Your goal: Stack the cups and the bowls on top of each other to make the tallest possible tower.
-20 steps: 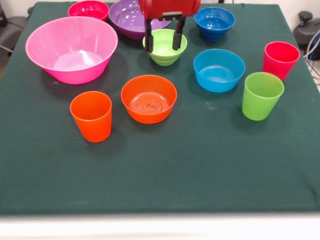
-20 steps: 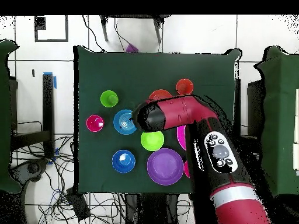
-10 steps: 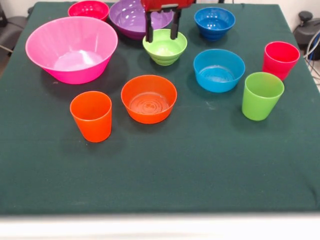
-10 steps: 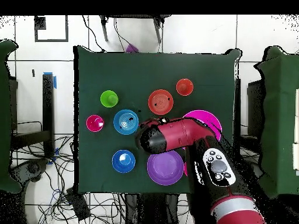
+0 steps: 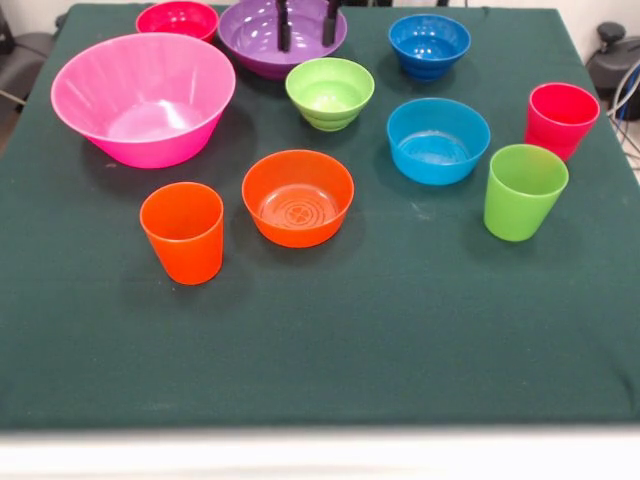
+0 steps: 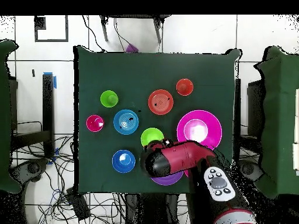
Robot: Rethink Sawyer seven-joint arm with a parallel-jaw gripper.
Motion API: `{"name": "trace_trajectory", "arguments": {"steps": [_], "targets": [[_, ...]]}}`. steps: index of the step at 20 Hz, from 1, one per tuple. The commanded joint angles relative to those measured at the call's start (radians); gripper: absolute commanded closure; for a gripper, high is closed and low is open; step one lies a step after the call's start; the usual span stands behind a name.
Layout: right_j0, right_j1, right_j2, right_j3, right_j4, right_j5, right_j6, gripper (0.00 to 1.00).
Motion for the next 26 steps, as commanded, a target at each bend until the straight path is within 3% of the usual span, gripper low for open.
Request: {"name": "trace_trajectory", "arguments": {"steps": [1, 5, 9, 14, 17, 20, 26], "targets": [[0.051, 0.001, -0.138, 0.165, -0.120, -0.158, 0.156, 0.00], [0.170, 0.033, -0.257, 0.221, -0.098, -0.268, 0.244, 0.00], [0.313, 0.065, -0.325, 0.274, 0.012, -0.358, 0.321, 0.00], [0.467, 0.083, -0.342, 0.299, 0.155, -0.400, 0.402, 0.00], [0.510, 0.064, -0.313, 0.305, 0.213, -0.377, 0.425, 0.00], [0.550, 0.095, -0.317, 0.281, 0.236, -0.386, 0.445, 0.00], [0.563, 0.245, -0.431, 0.208, 0.162, -0.520, 0.448, 0.00]]}}
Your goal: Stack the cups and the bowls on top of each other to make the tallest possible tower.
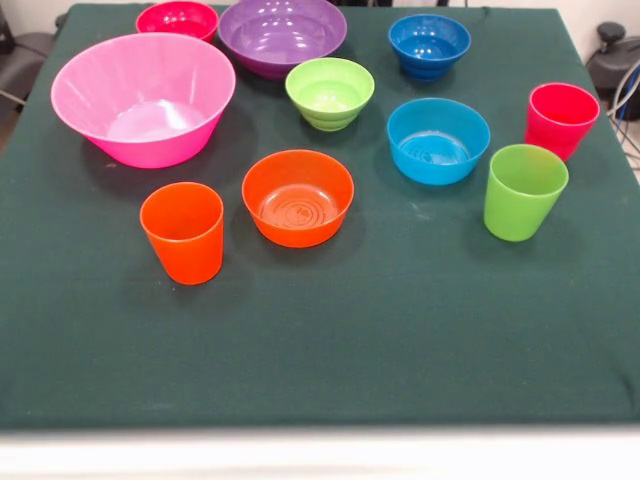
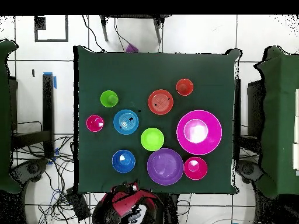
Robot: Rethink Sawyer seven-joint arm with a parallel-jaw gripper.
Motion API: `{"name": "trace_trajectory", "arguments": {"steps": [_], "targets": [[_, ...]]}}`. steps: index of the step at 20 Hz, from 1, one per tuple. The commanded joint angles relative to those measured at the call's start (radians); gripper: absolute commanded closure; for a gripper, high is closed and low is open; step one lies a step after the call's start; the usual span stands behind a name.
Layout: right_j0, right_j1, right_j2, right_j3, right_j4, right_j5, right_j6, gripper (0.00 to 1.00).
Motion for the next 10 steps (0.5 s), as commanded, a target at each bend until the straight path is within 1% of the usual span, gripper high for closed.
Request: {"name": "trace_trajectory", "arguments": {"steps": [1, 4, 6, 9, 10], "targets": [[0.001, 0.192, -0.065, -0.067, -0.013, -0.144, 0.128, 0.00], [-0.003, 0.222, -0.093, -0.075, -0.026, -0.179, 0.115, 0.00], [-0.010, 0.247, -0.096, -0.086, -0.027, -0.202, 0.105, 0.00], [0.000, 0.286, -0.105, -0.100, -0.011, -0.238, 0.105, 0.00], [-0.005, 0.305, -0.105, -0.116, -0.006, -0.246, 0.102, 0.00]]}}
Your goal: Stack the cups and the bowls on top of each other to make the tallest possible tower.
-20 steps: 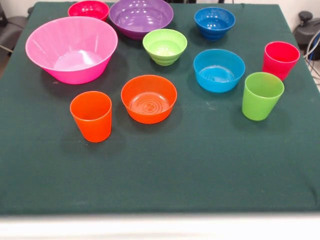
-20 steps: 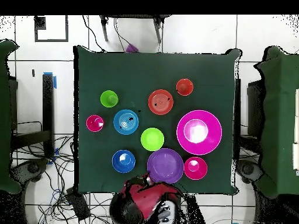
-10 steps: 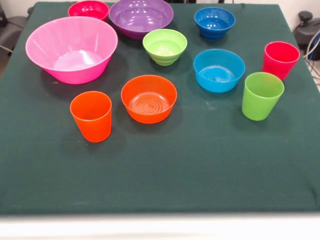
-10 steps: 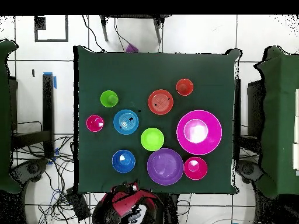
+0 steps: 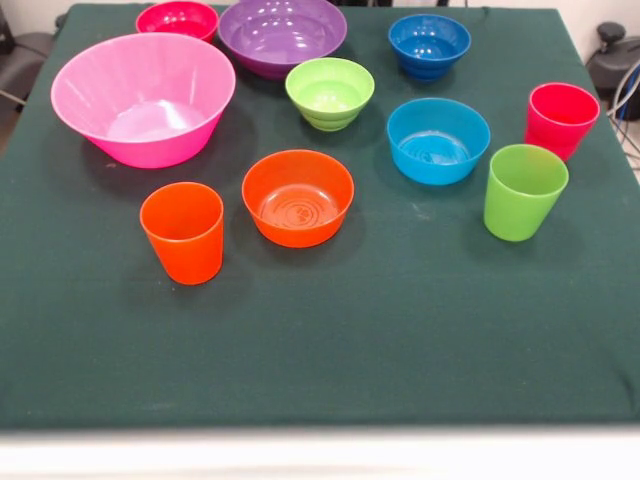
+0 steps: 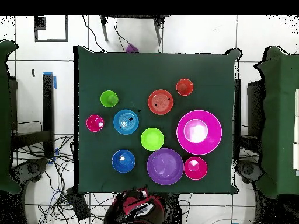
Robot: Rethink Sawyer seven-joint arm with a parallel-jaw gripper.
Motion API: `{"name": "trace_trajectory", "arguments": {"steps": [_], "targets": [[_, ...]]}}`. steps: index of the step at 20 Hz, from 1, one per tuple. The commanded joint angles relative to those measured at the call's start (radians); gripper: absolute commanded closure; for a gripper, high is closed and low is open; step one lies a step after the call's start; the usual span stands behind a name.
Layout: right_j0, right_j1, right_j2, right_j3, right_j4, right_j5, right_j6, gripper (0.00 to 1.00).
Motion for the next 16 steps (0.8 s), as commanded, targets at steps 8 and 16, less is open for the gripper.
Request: {"name": "trace_trajectory", "arguments": {"steps": [8, 16], "targets": [[-0.028, 0.175, 0.008, -0.157, -0.008, -0.100, 0.074, 0.00], [-0.042, 0.211, 0.020, -0.208, -0.009, -0.105, 0.065, 0.00]]}}
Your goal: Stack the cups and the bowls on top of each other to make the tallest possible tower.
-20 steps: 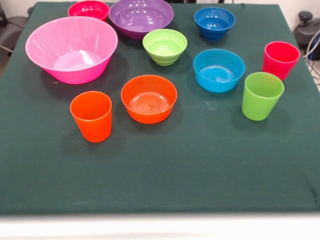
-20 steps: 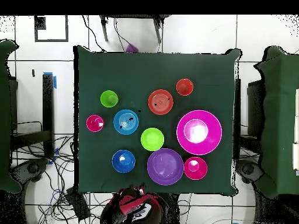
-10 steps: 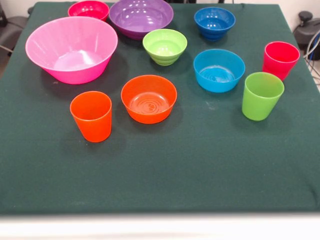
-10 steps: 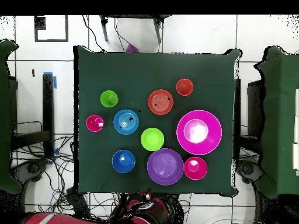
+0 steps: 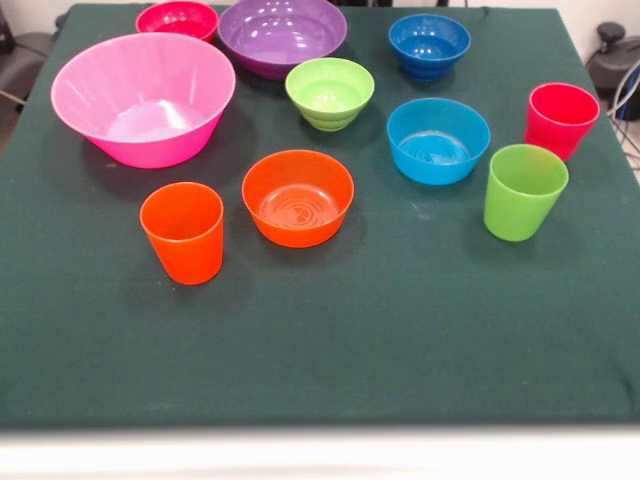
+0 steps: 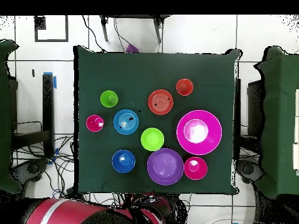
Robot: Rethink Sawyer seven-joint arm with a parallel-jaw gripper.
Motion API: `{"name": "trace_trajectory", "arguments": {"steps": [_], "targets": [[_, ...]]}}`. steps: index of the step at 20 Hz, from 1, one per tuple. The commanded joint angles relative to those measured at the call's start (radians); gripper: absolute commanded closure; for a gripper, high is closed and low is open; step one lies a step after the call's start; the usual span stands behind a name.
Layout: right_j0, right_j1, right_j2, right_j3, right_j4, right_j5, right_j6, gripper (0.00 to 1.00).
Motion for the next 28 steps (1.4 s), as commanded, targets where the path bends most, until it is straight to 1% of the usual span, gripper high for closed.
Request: {"name": "trace_trajectory", "arguments": {"steps": [1, 4, 7, 11, 15, 19, 28], "targets": [[-0.018, 0.069, 0.070, -0.187, -0.010, -0.049, 0.065, 0.00], [-0.026, 0.072, 0.079, -0.203, -0.014, -0.044, 0.063, 0.00], [-0.042, 0.046, 0.103, -0.220, -0.024, 0.003, 0.055, 0.00], [-0.089, -0.007, 0.156, -0.231, -0.047, 0.089, 0.037, 0.00], [-0.108, -0.021, 0.179, -0.256, -0.049, 0.127, 0.026, 0.00], [-0.115, -0.023, 0.192, -0.275, -0.045, 0.147, 0.022, 0.00], [-0.115, -0.002, 0.185, -0.303, -0.051, 0.135, 0.025, 0.00]]}}
